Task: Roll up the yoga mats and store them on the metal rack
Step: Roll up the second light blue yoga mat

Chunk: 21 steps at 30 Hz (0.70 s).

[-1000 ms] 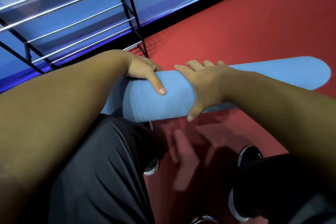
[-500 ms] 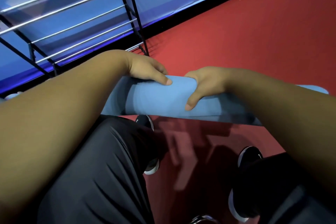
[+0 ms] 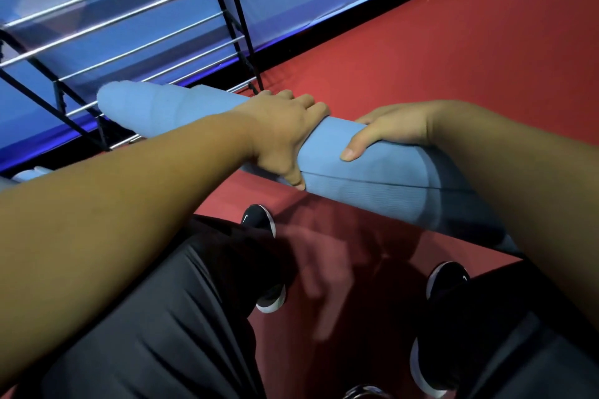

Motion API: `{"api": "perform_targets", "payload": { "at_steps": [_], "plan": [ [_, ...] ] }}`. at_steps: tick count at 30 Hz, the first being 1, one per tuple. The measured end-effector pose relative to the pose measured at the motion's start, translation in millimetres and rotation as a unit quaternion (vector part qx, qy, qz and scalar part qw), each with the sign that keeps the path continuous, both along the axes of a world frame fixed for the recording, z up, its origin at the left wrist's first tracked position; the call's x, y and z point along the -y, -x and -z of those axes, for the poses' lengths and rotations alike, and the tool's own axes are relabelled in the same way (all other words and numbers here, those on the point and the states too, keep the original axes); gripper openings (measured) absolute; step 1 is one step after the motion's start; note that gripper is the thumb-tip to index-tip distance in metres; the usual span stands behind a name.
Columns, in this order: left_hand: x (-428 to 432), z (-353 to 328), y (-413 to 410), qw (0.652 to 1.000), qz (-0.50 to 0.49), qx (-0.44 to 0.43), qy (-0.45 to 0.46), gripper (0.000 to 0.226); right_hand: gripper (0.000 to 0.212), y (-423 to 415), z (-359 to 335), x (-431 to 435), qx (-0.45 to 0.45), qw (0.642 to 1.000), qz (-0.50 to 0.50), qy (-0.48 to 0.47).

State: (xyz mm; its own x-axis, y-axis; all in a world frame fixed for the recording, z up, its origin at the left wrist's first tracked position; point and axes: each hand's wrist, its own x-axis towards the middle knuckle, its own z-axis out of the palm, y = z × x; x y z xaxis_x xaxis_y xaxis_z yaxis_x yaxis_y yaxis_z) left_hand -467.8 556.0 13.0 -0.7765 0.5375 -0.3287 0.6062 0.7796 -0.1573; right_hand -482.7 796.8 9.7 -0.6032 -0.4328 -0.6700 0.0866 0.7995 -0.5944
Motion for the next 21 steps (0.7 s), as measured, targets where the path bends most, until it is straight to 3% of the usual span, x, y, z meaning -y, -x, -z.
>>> {"api": "perform_targets", "payload": {
  "at_steps": [5, 7, 9, 12, 14, 19, 21],
  "plan": [
    [9, 6, 11, 0.99, -0.085, 0.106, -0.033, 0.109, 0.068, -1, -2, 13, -0.097, 0.99, -0.073, -0.069],
    [15, 9, 19, 0.979, -0.128, 0.148, -0.062, 0.105, 0.089, -1, -2, 20, -0.143, 0.976, -0.126, -0.104],
    [23, 10, 25, 0.967, -0.159, 0.178, -0.086, 0.099, 0.116, -3, 1, 27, -0.206, 0.949, -0.178, -0.159],
    [28, 9, 28, 0.954, -0.187, 0.209, -0.108, 0.092, 0.129, -15, 3, 35, -0.305, 0.897, -0.199, -0.252],
    [25, 10, 27, 0.953, -0.187, 0.217, -0.1, 0.093, 0.126, -20, 4, 39, -0.314, 0.893, -0.187, -0.263],
    [17, 12, 29, 0.95, -0.183, 0.23, -0.106, 0.09, 0.1, -11, 1, 25, -0.252, 0.937, -0.138, -0.2],
    [13, 12, 29, 0.947, -0.175, 0.239, -0.124, 0.104, 0.084, -7, -4, 15, -0.226, 0.953, -0.112, -0.17]
  ]
}}
